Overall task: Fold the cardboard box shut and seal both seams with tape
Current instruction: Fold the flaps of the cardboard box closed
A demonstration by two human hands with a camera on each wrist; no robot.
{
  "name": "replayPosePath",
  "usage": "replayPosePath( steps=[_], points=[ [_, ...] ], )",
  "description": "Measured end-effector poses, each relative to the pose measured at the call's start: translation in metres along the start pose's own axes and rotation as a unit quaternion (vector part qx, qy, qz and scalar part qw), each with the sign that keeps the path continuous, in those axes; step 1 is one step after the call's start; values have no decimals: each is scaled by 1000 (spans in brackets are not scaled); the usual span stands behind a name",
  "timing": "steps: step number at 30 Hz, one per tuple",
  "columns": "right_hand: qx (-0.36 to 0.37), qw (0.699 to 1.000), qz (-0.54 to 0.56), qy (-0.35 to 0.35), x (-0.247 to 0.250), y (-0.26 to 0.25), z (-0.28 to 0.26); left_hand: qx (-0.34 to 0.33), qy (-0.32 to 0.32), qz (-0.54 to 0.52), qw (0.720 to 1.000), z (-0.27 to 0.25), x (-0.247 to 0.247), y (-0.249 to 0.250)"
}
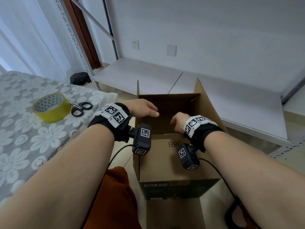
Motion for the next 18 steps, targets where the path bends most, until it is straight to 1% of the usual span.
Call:
replayPosePath(
  steps=[2,3,4,6,7,8,9,11,13,16,18],
  points=[
    [-12,999,9,30,16,-3,10,-5,21,-66,998,5,4,-7],
    [-9,998,10,64,25,-5,14,-6,34,-107,994,7,7,-11],
    [4,993,14,120,36,-9,16,-8,47,-149,988,8,10,-15],
    [37,971,7,236,57,-18,17,-11,66,-219,974,9,14,-23],
    [56,960,-12,274,63,-24,18,-15,73,-245,967,9,15,-26],
    [74,954,-33,289,65,-30,21,-18,81,-270,959,10,15,-30],
    [88,953,-52,284,65,-35,27,-22,92,-294,951,12,15,-33],
    [96,963,-72,241,58,-41,42,-22,113,-358,927,14,14,-43],
    [79,976,-71,190,49,-39,57,-16,118,-416,901,16,12,-51],
    [54,990,-43,126,33,-32,73,-9,122,-472,873,17,12,-57],
    [44,991,-46,118,27,-28,75,-7,123,-496,860,19,13,-60]
  ],
)
Point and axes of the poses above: each hand's wrist, its own z-axis towards the middle knuckle, its own x-axis out of the back of the hand, y = z × x, the point moved 8 cm from there along z, towards the middle knuckle, and after that the axes turned 3 degrees about z, right-handed, at the moved point
